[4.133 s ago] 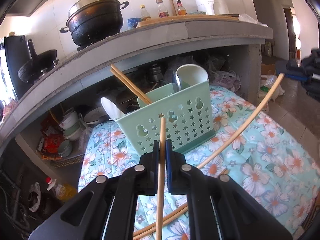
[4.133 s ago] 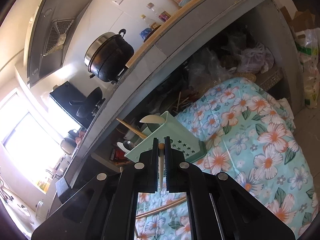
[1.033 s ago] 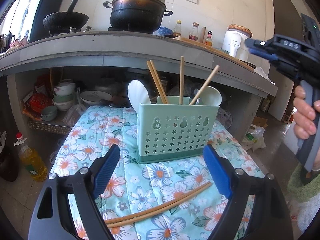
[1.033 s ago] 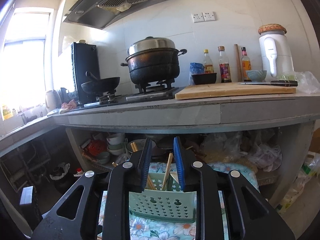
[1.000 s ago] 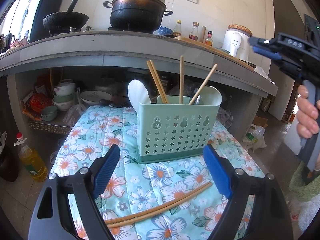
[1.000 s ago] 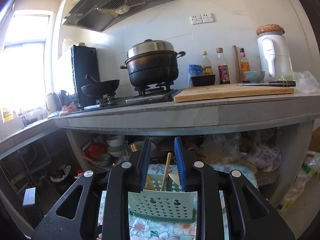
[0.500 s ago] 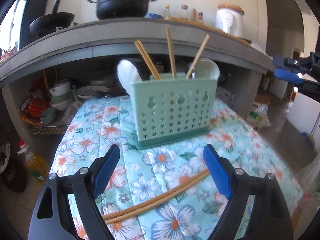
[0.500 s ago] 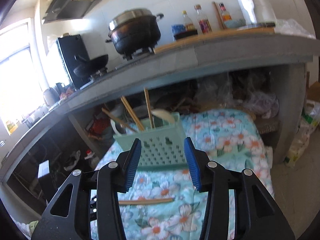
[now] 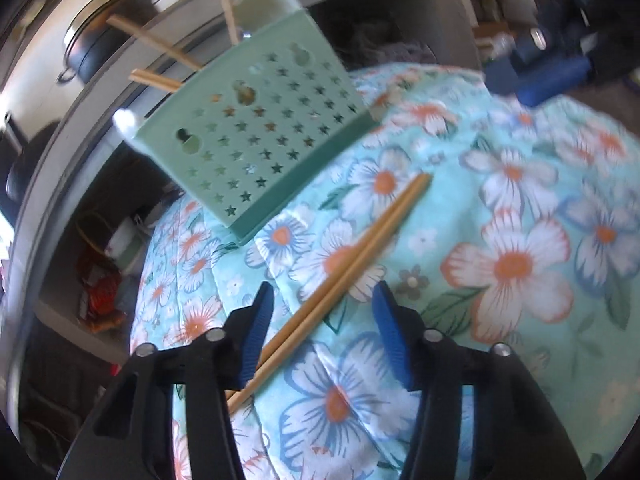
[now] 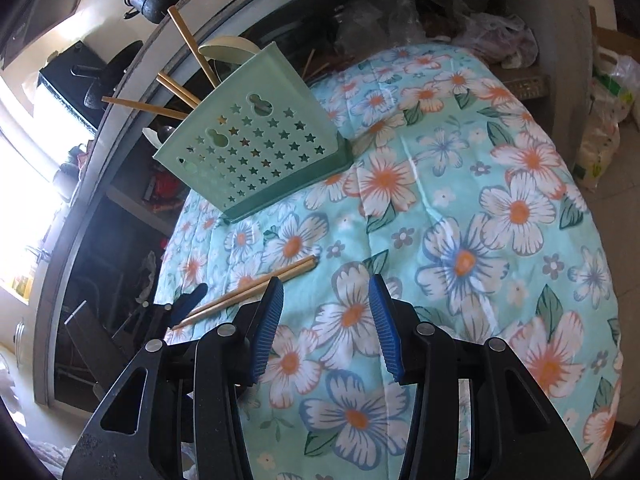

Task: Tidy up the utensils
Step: 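Move the left tool down toward the last chopsticks on the bedspread, then close the left tool on a wooden chopstick and lift it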

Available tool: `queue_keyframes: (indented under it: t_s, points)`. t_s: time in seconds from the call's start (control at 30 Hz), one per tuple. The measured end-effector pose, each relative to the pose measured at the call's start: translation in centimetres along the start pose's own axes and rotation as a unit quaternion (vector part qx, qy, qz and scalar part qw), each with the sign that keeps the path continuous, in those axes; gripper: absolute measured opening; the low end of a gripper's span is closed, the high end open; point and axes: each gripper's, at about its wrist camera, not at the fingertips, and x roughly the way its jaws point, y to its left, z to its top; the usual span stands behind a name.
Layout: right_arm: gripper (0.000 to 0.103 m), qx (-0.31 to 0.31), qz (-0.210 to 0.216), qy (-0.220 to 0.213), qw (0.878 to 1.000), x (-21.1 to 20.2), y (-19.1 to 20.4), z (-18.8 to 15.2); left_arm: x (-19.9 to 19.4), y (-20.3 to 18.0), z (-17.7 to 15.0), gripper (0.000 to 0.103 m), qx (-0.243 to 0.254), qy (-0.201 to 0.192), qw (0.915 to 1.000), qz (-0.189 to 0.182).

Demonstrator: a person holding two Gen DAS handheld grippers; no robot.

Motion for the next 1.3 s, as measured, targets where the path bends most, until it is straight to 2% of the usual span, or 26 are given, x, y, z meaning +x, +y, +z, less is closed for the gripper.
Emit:
queue_keyframes:
  t_s: [0.17,0.23,0.3,0.43,0.57,0.7,0.77,0.83,0.97,1.07,1.3]
  points:
    - [0.044,0.011,0.006,-0.002,1.0,-0.2,-0.7,-0.1,0.3,-1.6,0.1,0.026,0.058,0.0,0.9982,0.013]
    - [0.044,0.015,0.008,-0.002,1.0,-0.3,-0.8,-0.1,0.3,-2.2,0.1,0.015,0.079,-0.005,0.9965,0.025]
    - [0.044,0.017,0.009,-0.004,1.0,-0.4,-0.9,-0.1,0.2,-2.6,0.0,0.009,0.098,-0.008,0.9944,0.038]
    - [0.044,0.02,0.01,-0.008,1.0,-0.6,-1.0,-0.1,-0.4,-2.5,0.1,0.0,0.102,-0.006,0.9941,0.035]
    - [0.044,0.024,0.01,-0.009,1.0,-0.6,-1.3,0.0,-1.4,-2.2,0.0,0.0,0.086,0.005,0.9962,0.006]
    - [0.044,0.028,0.012,-0.007,1.0,-0.4,-1.6,0.0,-2.1,-2.2,-0.2,0.004,0.1,-0.01,0.9945,0.03]
    - [0.044,0.03,0.016,-0.006,0.999,-0.3,-1.6,0.0,-1.8,-2.4,-0.1,0.005,0.12,-0.013,0.9912,0.053]
    - [0.044,0.031,0.018,-0.004,0.999,-0.2,-1.6,-0.1,-1.2,-2.6,-0.1,0.011,0.137,-0.011,0.9883,0.067]
    - [0.044,0.029,0.016,-0.002,0.999,-0.1,-1.6,-0.2,0.8,-3.3,-0.4,0.012,0.18,-0.005,0.9795,0.09]
    - [0.044,0.034,0.014,-0.003,0.999,-0.1,-2.0,-0.1,1.3,-3.7,-0.5,0.01,0.195,-0.009,0.9765,0.092]
    - [0.044,0.042,0.019,0.001,0.999,0.2,-2.5,-0.1,0.8,-3.1,-0.5,0.01,0.197,-0.013,0.9773,0.077]
